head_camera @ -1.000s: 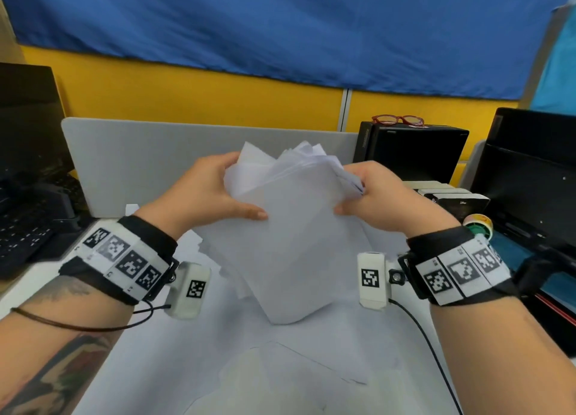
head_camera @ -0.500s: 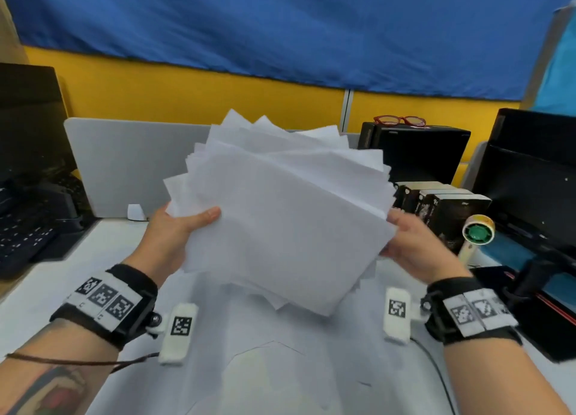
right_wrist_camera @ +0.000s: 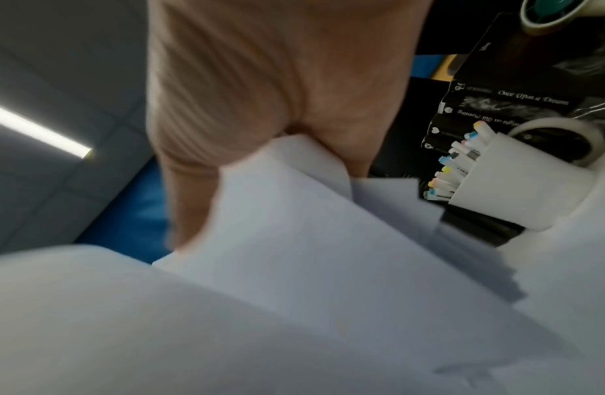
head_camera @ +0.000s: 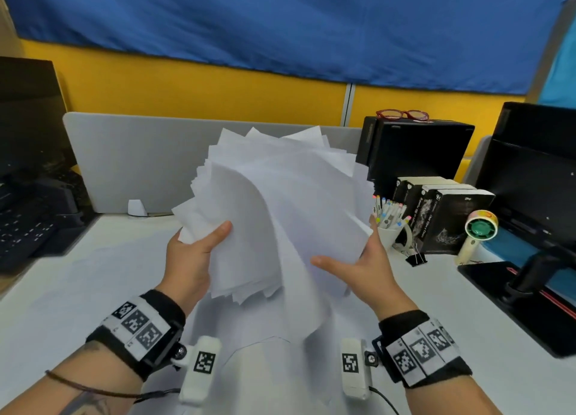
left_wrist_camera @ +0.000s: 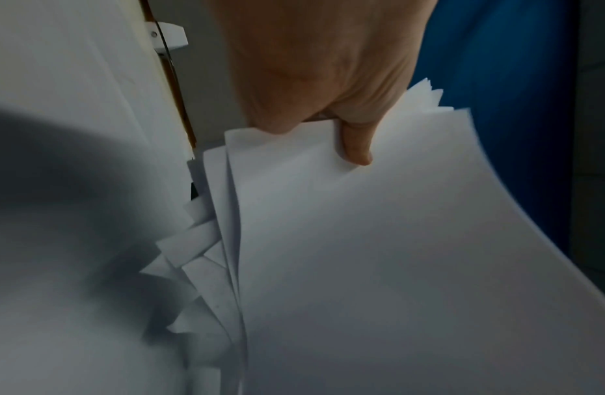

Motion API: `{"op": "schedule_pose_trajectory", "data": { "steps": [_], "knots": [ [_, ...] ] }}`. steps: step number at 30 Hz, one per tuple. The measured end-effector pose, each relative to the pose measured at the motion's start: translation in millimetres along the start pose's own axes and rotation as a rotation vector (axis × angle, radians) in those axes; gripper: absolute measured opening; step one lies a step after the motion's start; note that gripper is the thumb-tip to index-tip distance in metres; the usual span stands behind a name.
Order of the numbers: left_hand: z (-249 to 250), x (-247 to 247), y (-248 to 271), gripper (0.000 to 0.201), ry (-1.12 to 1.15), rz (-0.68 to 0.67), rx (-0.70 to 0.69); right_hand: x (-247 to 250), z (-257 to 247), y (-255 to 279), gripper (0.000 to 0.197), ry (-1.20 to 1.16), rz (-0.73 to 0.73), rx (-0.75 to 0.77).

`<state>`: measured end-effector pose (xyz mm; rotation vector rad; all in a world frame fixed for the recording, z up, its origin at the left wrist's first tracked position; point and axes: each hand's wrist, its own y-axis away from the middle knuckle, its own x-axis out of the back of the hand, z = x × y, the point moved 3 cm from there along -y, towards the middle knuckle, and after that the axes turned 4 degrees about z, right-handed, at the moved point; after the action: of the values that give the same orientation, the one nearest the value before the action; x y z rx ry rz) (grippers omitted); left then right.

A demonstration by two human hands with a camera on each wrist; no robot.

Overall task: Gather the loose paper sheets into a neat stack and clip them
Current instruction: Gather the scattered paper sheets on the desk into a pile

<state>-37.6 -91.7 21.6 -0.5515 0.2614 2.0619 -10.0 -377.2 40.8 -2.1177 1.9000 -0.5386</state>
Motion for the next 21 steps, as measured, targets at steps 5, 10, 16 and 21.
{"op": "schedule_pose_trajectory", "data": {
  "steps": [5,10,16,21],
  "knots": [
    [-8,12,-6,0.04,0.033,0.127,0.041,-4,-4,1,0.089,-0.207,-0.146,-0.046],
    [-18,30,-19,0.052,-0.043,0.186,0.101,-15,7,21,0.154,0.13,-0.462,-0.093],
    [-11,28,-20,0.048,-0.085,0.143,0.091,-23,23,16,0.14,0.315,-0.331,-0.106],
    [10,20,-15,0.046,-0.162,-0.088,-0.028,2,19,-2,0.039,0.082,0.201,-0.095]
  ]
}}
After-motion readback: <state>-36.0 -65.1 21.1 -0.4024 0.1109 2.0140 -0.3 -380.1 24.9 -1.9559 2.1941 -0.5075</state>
